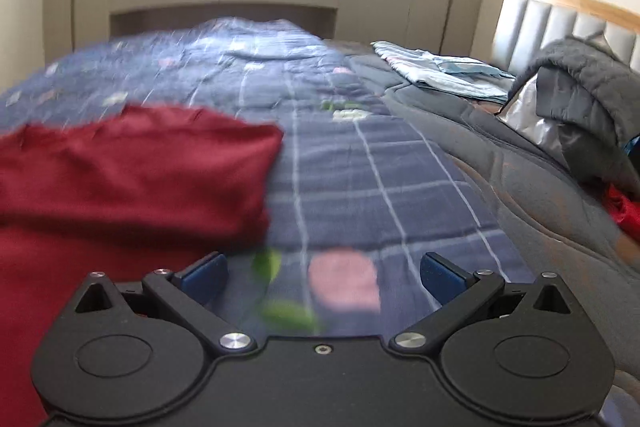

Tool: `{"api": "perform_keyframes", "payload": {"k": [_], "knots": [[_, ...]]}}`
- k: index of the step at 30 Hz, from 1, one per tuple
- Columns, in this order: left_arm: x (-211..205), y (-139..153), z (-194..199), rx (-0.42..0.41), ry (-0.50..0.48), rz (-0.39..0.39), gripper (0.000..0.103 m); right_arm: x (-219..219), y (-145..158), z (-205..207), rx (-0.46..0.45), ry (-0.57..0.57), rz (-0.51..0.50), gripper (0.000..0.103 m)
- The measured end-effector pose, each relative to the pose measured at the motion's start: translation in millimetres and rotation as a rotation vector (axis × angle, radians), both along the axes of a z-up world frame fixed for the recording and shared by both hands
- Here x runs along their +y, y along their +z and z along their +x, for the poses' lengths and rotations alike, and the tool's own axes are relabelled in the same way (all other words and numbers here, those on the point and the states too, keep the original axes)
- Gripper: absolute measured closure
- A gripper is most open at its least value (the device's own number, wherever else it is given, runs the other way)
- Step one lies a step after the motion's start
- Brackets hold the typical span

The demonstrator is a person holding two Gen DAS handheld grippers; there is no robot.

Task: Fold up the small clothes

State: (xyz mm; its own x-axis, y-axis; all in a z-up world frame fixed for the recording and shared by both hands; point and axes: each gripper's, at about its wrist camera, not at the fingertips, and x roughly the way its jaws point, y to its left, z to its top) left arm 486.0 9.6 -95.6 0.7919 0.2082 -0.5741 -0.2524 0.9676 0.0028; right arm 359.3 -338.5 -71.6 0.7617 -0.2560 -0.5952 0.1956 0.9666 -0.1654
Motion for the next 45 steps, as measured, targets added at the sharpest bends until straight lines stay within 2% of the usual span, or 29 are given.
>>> {"api": "perform_keyframes", "payload": {"k": [2, 5, 9, 11, 16, 21, 27, 30, 37, 41, 45], "knots": [[1.2, 7.3, -7.5, -0.007, 0.020, 0.009, 0.000, 13.9, 10.2, -21.4, -0.045, 0.039, -0.039, 0.000], [0.6, 27.5, -34.8, -0.052, 0.016, 0.064, 0.000, 36.0, 26.1, -47.0, -0.103, 0.118, -0.091, 0.000], [8.4, 57.5, -81.9, -0.066, 0.016, 0.154, 0.000, 67.3, 38.5, -63.2, -0.131, 0.235, -0.071, 0.000], [21.4, 67.3, -106.8, -0.050, 0.040, 0.171, 0.000, 85.9, 39.1, -67.9, -0.136, 0.296, -0.057, 0.000], [76.9, 76.0, -164.4, -0.009, 0.131, 0.099, 0.000, 131.4, 37.5, -81.7, -0.098, 0.409, -0.037, 0.000], [134.1, 76.1, -229.0, 0.038, 0.248, 0.014, 0.000, 174.6, 37.0, -101.3, -0.066, 0.516, -0.065, 0.001], [185.8, 61.5, -301.7, 0.030, 0.324, -0.104, 0.000, 241.2, 48.4, -111.4, -0.085, 0.766, -0.103, 0.001], [211.6, 54.7, -330.2, 0.028, 0.389, -0.125, 0.000, 280.9, 53.8, -101.1, -0.107, 0.904, -0.118, 0.001], [274.7, 49.1, -378.2, 0.025, 0.558, -0.091, 0.000, 406.3, 52.3, -73.1, -0.105, 1.224, -0.141, 0.002], [302.1, 45.1, -401.9, 0.021, 0.631, -0.109, 0.000, 478.3, 40.8, -77.3, -0.082, 1.422, -0.120, 0.015], [320.1, 39.8, -422.0, 0.016, 0.694, -0.140, 0.000, 530.6, 31.3, -87.5, -0.053, 1.572, -0.112, 0.018]]}}
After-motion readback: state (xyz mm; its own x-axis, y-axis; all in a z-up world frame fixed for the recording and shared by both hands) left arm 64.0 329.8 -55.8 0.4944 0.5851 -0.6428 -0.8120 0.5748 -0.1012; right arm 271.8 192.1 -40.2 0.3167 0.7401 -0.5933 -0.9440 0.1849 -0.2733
